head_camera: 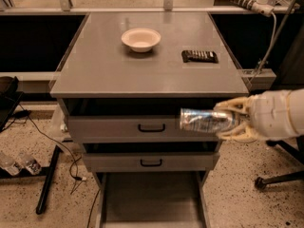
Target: Pick redbull can from bottom drawer and place on counter
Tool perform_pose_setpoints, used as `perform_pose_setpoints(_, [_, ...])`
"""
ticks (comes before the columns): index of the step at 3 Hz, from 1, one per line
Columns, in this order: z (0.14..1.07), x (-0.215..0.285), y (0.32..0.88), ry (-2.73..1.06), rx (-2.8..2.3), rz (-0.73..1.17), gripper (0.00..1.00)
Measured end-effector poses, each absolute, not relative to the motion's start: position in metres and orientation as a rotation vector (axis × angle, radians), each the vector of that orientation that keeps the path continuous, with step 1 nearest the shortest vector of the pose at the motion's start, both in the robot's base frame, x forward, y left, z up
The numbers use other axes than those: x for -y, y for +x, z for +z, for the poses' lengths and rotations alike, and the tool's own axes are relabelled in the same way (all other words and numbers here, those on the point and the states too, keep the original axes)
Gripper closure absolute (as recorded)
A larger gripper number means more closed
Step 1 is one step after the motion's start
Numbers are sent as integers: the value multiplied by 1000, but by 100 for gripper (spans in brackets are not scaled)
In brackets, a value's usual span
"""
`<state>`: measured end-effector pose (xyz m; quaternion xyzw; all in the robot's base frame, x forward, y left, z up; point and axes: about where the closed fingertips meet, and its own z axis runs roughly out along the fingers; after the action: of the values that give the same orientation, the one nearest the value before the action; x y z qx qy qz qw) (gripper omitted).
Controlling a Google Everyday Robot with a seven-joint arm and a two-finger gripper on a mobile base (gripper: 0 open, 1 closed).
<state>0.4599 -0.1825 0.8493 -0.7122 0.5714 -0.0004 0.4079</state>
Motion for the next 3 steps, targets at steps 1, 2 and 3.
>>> perform_pose_setpoints(1, [916,197,484,-1746,-1385,-55,100])
perform_pose_setpoints(2, [954,207,496,-1693,-1338,-97,100])
perform_pose_setpoints(3, [954,207,497,-1693,-1338,-97,100])
